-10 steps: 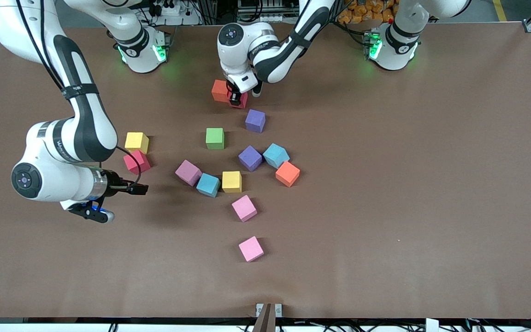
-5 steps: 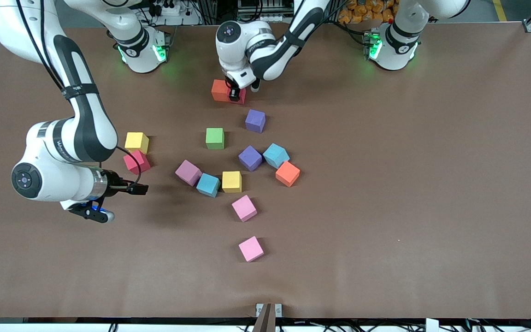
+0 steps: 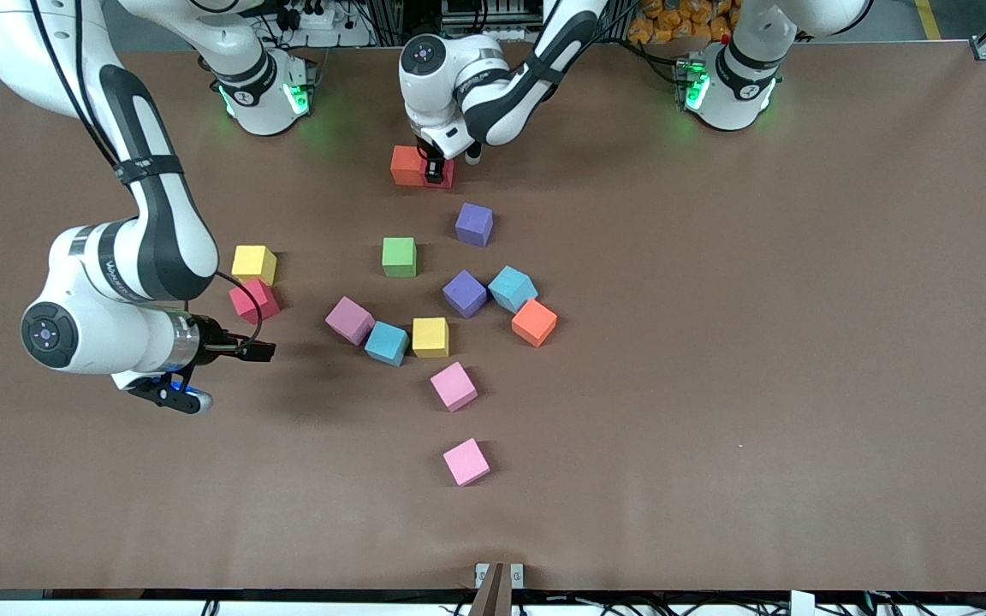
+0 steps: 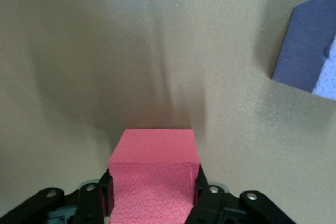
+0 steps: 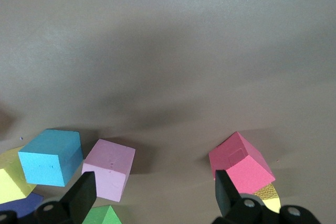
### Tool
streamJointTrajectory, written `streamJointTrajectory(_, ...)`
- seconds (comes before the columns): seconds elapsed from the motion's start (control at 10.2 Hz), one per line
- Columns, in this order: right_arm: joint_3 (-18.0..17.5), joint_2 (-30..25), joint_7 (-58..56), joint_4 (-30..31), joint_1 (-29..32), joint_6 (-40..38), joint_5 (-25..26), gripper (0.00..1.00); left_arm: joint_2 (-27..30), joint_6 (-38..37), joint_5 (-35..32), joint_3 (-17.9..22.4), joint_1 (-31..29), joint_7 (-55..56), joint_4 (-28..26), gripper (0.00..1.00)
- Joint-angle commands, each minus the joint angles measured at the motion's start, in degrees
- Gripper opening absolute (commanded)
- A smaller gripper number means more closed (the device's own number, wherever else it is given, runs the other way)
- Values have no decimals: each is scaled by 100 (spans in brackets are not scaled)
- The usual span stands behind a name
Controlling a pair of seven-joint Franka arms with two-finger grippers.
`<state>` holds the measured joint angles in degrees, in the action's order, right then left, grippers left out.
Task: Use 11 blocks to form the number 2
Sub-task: 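Place the pink cube beside the orange cube with the left gripper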
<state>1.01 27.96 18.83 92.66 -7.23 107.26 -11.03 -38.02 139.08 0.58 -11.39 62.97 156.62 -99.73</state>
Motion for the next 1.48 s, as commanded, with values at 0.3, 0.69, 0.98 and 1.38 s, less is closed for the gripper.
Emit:
streamJointTrajectory(0.3, 14, -19, 95, 33, -33, 32, -66, 100, 5, 242, 83, 6, 66, 940, -46, 1)
streamJointTrajectory(0.69, 14, -19, 103, 33, -33, 32, -57, 100, -74, 391, 65, 14, 162, 1432, -46, 2)
streamJointTrajectory(0.98, 14, -19, 95, 33, -33, 32, -66, 100, -109, 436, 48, 14, 198, 1565, -46, 23)
streamJointTrajectory(1.38, 14, -19, 95, 33, -33, 32, -57, 100, -118, 427, -5, 23, 251, 1538, -55, 100)
